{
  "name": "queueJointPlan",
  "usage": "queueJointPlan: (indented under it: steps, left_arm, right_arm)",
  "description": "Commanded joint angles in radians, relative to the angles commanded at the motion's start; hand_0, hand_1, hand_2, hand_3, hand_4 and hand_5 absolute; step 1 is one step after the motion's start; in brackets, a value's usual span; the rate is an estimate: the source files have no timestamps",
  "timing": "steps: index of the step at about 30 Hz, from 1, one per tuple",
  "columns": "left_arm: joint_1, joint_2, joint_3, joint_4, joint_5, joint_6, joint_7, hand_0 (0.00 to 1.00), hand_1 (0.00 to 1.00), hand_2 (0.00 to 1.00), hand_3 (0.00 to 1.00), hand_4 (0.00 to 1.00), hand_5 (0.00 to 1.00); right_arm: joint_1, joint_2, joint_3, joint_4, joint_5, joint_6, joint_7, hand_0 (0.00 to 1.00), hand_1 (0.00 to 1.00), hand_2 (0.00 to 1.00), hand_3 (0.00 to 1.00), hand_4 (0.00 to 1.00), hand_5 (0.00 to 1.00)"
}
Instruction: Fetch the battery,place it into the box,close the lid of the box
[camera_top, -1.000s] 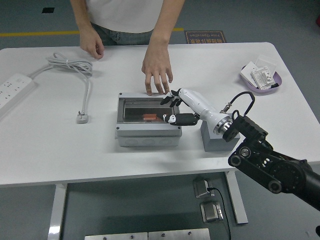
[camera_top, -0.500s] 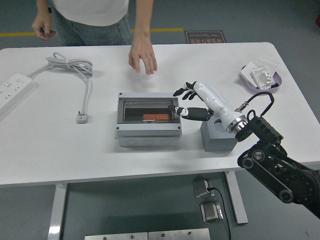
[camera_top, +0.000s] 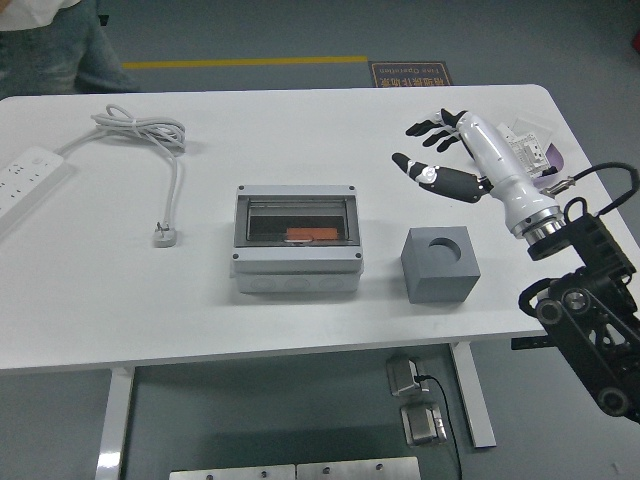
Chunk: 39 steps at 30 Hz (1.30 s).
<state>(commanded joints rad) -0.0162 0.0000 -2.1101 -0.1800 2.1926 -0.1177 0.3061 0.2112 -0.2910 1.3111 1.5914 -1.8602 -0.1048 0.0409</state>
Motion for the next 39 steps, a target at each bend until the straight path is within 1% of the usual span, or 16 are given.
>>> queueJointPlan:
  steps: [2,3,8,9,14,15,18,23,29,34,37,39]
  left_arm:
    - [0.000,0.000,0.006,0.000,-0.006,-0.001,0.000,0.526,0.592,0.554,0.623,0.624,0.261]
    - [0.000,0.000,0.008,0.000,-0.008,-0.002,-0.001,0.529,0.593,0.554,0.624,0.626,0.262]
    - [0.000,0.007,0.010,0.000,-0.012,-0.001,-0.002,0.529,0.593,0.554,0.624,0.626,0.262]
    - [0.001,0.008,0.010,0.000,-0.011,-0.001,-0.002,0.533,0.594,0.555,0.626,0.627,0.261]
    - [0.002,0.018,0.007,0.000,-0.008,0.000,-0.002,0.533,0.594,0.555,0.626,0.627,0.261]
    - [0.001,0.020,0.008,0.000,-0.010,0.001,-0.002,0.534,0.595,0.555,0.627,0.627,0.264]
    - [-0.001,0.024,0.011,0.000,-0.012,0.001,-0.002,0.534,0.595,0.555,0.627,0.627,0.264]
    - [-0.003,0.031,0.018,0.000,-0.014,0.002,-0.004,0.537,0.597,0.557,0.629,0.636,0.274]
    - [-0.009,0.054,0.018,0.000,-0.013,0.003,-0.013,0.542,0.597,0.560,0.631,0.642,0.278]
    - [-0.018,0.068,0.032,0.000,-0.048,0.007,-0.024,0.547,0.599,0.561,0.635,0.645,0.280]
    - [-0.024,0.068,0.037,0.000,-0.056,0.010,-0.026,0.547,0.599,0.561,0.635,0.645,0.280]
    - [-0.026,0.067,0.037,0.000,-0.053,0.012,-0.024,0.554,0.600,0.561,0.638,0.648,0.284]
  right_arm:
    - [-0.021,0.002,0.035,0.002,0.026,-0.002,0.007,0.508,0.512,0.627,0.569,0.818,0.546]
    - [-0.037,0.005,0.057,-0.001,0.048,-0.005,0.014,0.584,0.524,0.630,0.572,0.826,0.567]
    - [-0.091,0.021,0.123,-0.019,0.137,-0.015,0.038,0.584,0.524,0.630,0.572,0.826,0.567]
    - [-0.097,0.023,0.129,-0.022,0.148,-0.016,0.041,0.619,0.542,0.634,0.571,0.831,0.579]
    - [-0.110,0.030,0.158,-0.033,0.198,-0.019,0.054,0.619,0.542,0.634,0.571,0.831,0.579]
    - [-0.110,0.033,0.166,-0.034,0.208,-0.019,0.058,0.620,0.543,0.634,0.572,0.846,0.621]
    - [-0.107,0.041,0.181,-0.034,0.237,-0.020,0.067,0.620,0.543,0.634,0.572,0.846,0.621]
    - [-0.112,0.046,0.193,-0.034,0.322,-0.023,0.091,0.624,0.548,0.637,0.571,0.844,0.608]
    - [-0.140,0.048,0.202,-0.026,0.436,-0.019,0.113,0.630,0.547,0.642,0.570,0.839,0.600]
    - [-0.153,0.051,0.240,-0.008,0.454,-0.015,0.113,0.629,0.552,0.642,0.568,0.838,0.603]
    - [-0.158,0.058,0.266,0.000,0.455,-0.015,0.113,0.629,0.552,0.642,0.568,0.838,0.603]
    - [-0.163,0.060,0.280,0.005,0.453,-0.014,0.111,0.630,0.560,0.642,0.566,0.848,0.622]
